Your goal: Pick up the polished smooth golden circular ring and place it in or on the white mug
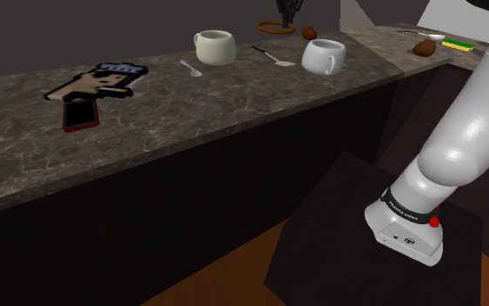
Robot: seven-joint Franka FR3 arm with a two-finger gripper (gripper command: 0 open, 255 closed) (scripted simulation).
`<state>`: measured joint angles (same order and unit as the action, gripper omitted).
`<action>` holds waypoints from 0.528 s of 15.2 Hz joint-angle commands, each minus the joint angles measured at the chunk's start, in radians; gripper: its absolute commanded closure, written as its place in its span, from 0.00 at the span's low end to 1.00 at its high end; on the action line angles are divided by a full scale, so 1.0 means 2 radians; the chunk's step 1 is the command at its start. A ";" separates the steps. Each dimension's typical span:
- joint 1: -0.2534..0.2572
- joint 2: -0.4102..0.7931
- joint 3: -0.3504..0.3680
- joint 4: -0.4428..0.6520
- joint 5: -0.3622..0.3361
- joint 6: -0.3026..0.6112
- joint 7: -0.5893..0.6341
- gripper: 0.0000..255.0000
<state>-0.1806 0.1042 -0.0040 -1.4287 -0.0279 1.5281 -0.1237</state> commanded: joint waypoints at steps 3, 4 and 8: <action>-0.024 -0.022 -0.019 -0.028 0.001 0.007 -0.043 1.00; -0.030 -0.026 -0.025 -0.033 0.001 0.008 -0.055 1.00; -0.055 -0.035 -0.047 -0.044 0.001 0.012 -0.101 1.00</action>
<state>-0.2797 0.0438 -0.0882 -1.5020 -0.0246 1.5456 -0.3058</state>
